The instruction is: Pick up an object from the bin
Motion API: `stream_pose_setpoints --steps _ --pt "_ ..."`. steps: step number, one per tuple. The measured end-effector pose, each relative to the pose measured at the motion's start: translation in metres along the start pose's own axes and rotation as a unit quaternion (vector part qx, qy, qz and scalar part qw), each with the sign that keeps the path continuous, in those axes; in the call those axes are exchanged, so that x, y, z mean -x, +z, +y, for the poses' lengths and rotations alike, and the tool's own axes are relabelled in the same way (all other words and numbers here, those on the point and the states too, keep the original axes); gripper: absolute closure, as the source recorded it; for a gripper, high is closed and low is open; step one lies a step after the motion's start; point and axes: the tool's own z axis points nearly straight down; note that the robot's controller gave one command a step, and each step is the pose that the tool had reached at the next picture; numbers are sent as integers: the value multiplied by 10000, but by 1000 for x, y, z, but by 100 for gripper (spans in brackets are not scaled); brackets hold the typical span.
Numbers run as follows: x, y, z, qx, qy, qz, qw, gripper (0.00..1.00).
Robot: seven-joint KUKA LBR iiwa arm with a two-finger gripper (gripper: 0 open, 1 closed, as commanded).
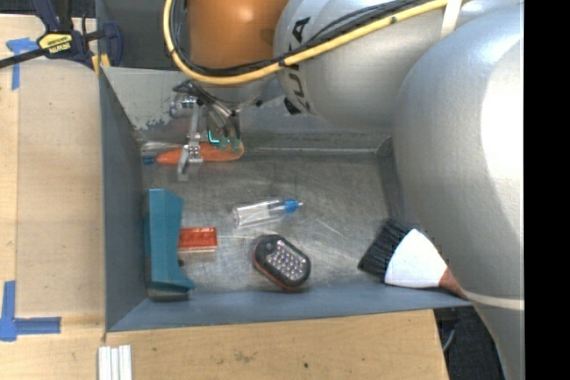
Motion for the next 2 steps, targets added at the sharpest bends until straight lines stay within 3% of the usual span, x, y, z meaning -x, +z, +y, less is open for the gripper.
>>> stream_pose_setpoints --steps 1,2 --pt "1 -2 0 2 5 -15 10000 0" --pt "-3 8 -25 6 541 -29 9985 100"
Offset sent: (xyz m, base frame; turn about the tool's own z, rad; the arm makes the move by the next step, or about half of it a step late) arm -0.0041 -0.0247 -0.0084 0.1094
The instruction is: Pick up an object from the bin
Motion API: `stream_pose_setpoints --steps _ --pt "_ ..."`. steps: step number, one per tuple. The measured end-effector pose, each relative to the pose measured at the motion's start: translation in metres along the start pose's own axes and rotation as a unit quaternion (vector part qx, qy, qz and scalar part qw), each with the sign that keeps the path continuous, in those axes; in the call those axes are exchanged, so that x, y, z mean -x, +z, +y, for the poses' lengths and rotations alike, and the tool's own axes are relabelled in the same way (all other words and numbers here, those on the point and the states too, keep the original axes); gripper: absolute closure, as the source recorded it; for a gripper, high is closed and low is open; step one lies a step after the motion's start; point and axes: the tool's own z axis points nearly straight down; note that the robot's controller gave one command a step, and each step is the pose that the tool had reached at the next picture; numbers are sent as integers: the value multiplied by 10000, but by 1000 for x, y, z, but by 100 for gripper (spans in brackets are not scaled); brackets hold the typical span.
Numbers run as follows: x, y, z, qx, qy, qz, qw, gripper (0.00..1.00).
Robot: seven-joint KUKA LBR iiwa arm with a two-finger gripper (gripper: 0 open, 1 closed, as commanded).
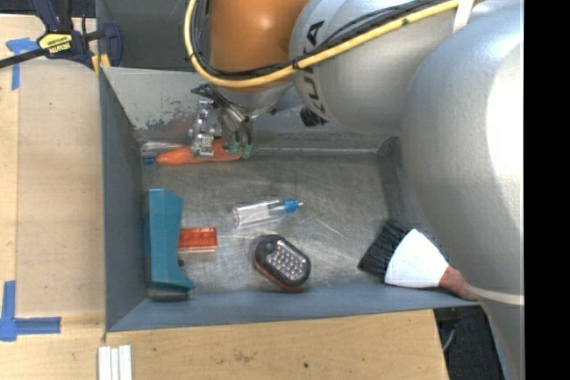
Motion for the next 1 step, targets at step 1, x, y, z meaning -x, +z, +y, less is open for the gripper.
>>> stream_pose_setpoints --steps 1 --pt "0 0 0 0 5 -1 10000 0"
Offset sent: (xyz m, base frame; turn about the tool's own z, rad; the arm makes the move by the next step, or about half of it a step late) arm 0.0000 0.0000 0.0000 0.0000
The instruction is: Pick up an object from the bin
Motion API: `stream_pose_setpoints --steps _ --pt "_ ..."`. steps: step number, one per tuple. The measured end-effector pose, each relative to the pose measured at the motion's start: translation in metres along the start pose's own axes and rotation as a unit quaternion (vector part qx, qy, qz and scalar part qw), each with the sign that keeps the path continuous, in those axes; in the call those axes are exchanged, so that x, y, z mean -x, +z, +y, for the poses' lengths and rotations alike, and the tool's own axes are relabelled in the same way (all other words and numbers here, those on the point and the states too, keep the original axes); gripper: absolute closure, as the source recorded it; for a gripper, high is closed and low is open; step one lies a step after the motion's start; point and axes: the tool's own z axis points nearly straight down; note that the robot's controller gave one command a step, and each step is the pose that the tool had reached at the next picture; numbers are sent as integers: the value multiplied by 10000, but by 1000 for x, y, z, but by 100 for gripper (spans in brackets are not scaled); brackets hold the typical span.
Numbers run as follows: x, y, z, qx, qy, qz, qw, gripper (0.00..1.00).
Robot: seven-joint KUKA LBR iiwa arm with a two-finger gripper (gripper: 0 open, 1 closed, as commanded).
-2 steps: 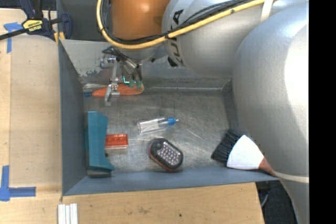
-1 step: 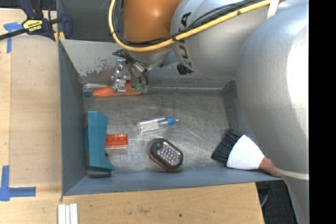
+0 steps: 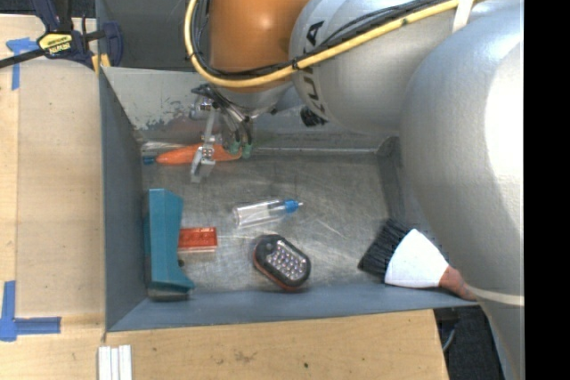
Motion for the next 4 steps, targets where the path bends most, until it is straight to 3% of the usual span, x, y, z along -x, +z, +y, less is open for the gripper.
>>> stream_pose_setpoints --steps 1,2,3,4 --pt "0 0 0 0 4 0 10000 100" --pt "0 0 0 0 4 0 10000 100" --pt "13 5 -23 -2 -666 -4 9978 0" --pt "12 4 -23 -1 -664 -4 9978 0"
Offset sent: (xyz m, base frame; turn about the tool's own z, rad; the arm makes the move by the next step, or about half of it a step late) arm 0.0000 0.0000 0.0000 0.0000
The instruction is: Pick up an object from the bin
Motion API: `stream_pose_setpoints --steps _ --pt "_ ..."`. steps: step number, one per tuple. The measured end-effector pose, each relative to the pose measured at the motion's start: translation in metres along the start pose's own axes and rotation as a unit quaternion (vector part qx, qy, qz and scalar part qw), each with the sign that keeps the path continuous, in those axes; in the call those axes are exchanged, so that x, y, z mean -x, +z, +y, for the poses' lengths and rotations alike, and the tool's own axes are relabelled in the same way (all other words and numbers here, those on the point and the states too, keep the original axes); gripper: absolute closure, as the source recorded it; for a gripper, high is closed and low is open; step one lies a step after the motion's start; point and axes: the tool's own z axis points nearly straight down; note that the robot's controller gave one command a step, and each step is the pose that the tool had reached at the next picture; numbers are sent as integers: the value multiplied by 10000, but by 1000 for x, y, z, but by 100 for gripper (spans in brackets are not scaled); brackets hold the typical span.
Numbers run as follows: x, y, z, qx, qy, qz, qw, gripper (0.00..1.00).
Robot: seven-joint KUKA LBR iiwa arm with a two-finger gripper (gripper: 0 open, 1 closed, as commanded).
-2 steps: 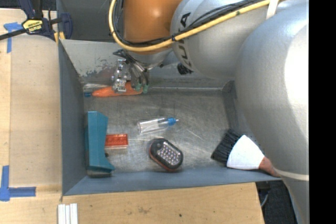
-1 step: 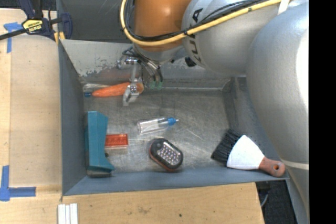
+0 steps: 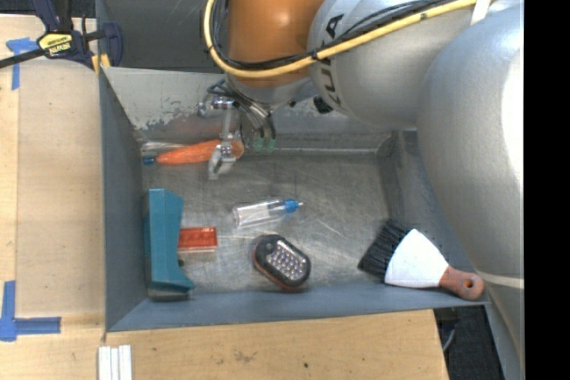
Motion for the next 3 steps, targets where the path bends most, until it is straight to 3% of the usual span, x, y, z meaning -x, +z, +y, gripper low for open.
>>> stream_pose_setpoints --steps 1,2,3 --pt "1 54 6 12 164 -40 9999 0" --pt "-14 91 12 14 622 -6 9981 100" --pt "-14 91 12 14 625 -6 9980 100"
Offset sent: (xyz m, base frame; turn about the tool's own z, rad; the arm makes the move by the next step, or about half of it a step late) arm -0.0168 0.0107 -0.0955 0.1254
